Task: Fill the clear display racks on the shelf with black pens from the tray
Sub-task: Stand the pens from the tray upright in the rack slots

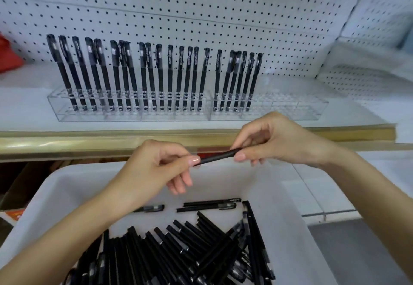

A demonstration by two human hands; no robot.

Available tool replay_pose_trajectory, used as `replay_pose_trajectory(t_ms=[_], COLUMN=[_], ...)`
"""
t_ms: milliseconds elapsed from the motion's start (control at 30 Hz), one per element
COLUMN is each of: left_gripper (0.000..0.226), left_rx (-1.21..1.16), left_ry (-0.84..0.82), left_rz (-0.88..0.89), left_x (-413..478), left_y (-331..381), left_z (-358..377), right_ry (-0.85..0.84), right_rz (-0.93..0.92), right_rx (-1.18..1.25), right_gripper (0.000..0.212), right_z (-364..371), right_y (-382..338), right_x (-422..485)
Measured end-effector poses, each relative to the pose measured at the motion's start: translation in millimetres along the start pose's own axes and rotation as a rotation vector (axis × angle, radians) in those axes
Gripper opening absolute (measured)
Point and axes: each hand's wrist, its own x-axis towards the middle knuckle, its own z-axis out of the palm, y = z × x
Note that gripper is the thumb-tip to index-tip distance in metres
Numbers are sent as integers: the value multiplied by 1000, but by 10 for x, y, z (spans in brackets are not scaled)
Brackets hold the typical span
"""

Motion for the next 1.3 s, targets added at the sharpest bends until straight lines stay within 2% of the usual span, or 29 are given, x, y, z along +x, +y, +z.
replay_pose_trajectory(t_ms=[67, 200, 300, 400, 500, 600, 667, 733, 800, 900, 967, 1067, 1200, 1300], left_gripper=[18, 18, 16, 9, 7, 14, 16, 16, 36, 61, 70, 72, 66, 66], left_rx=[-54, -138, -99, -36, -10, 20, 144, 412, 781, 1082, 1133, 1143, 1171, 1190], left_ry=[3, -19, -56, -58, -77, -77, -67, 1, 79, 99, 68, 20, 17, 2], left_rz=[-6, -31, -2, 23, 55, 55, 112, 247, 384, 395, 327, 247, 225, 232], left_x=[54, 168, 252, 358, 472, 582, 668, 775, 890, 1081, 1201, 1292, 1312, 1331], left_y=[35, 115, 155, 147, 147, 218, 253, 287, 381, 506, 505, 405, 258, 246], left_z=[59, 233, 391, 533, 645, 739, 783, 761, 708, 650, 630, 607, 560, 530], right_ry=[64, 212, 344, 408, 400, 409, 444, 493, 572, 691, 740, 775, 761, 749], right_rz=[-3, 15, 59, 58, 28, 6, 7, -16, -58, -97, -107, -116, -95, -78], right_rx=[55, 263, 395, 494, 589, 521, 453, 406, 344, 181, 85, 7, -109, -119], right_gripper=[20, 8, 3, 10, 21, 31, 29, 17, 11, 23, 29, 26, 16, 19], right_z=[-148, -270, -295, -334, -413, -522, -619, -757, -937, -1204, -1339, -1454, -1466, -1498], right_y=[-11, 5, 41, 79, 102, 140, 170, 172, 153, 111, 108, 160, 315, 404], right_x=[-65, -143, -157, -170, -201, -216, -208, -174, -107, 41, 149, 325, 556, 667])
